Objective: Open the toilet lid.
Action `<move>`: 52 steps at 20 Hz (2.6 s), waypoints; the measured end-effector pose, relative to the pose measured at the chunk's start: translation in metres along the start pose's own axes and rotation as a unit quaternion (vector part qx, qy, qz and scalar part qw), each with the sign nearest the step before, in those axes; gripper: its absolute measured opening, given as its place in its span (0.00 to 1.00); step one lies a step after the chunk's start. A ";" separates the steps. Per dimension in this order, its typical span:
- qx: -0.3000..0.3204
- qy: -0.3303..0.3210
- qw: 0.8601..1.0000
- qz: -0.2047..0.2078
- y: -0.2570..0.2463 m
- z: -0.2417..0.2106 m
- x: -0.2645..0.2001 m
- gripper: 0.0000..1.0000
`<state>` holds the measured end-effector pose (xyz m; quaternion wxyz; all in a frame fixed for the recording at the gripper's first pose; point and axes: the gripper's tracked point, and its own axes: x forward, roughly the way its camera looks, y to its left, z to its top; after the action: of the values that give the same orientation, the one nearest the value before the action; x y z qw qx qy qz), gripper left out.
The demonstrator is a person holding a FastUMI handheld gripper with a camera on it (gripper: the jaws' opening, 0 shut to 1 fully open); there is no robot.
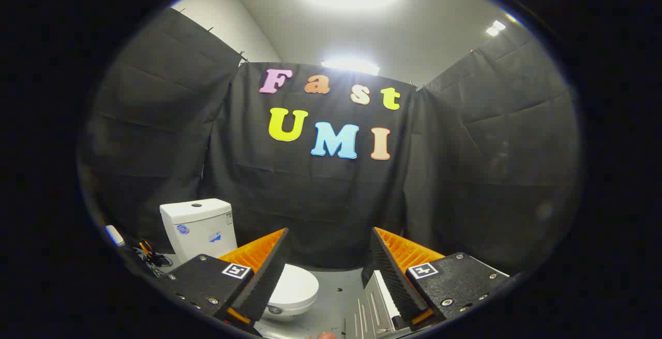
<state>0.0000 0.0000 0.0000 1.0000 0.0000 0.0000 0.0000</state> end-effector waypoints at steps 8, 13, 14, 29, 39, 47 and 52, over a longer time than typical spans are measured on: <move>-0.014 0.039 0.999 0.015 0.008 -0.041 0.020 0.95; -0.023 0.061 0.998 0.019 0.013 -0.061 0.030 0.95; -0.025 0.064 0.997 0.019 0.014 -0.064 0.029 0.95; 0.027 0.082 0.996 0.005 0.031 -0.118 0.052 0.95; 0.080 0.137 0.987 0.002 0.053 -0.187 0.061 0.95; 0.168 0.172 0.970 0.025 0.085 -0.258 0.059 0.95; 0.233 0.183 0.955 0.023 0.108 -0.291 0.065 0.96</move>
<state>0.0654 0.1080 -0.2906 0.9548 0.2332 0.1831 0.0226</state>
